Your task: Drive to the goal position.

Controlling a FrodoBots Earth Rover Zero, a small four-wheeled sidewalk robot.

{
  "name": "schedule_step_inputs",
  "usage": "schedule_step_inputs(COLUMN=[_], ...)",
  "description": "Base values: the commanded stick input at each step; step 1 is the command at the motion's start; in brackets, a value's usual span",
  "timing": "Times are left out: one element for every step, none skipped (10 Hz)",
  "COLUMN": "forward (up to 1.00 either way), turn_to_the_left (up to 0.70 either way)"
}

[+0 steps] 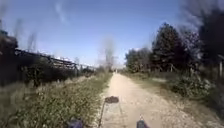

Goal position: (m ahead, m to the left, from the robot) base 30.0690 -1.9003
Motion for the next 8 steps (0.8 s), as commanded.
schedule_step_inputs(forward=[0.70, 0.70, 0.70, 0.70, 0.70, 0.70, 0.70, 0.70], turn_to_the_left=[0.00, 0.00, 0.00, 0.00, 0.00, 0.00, 0.00, -0.02])
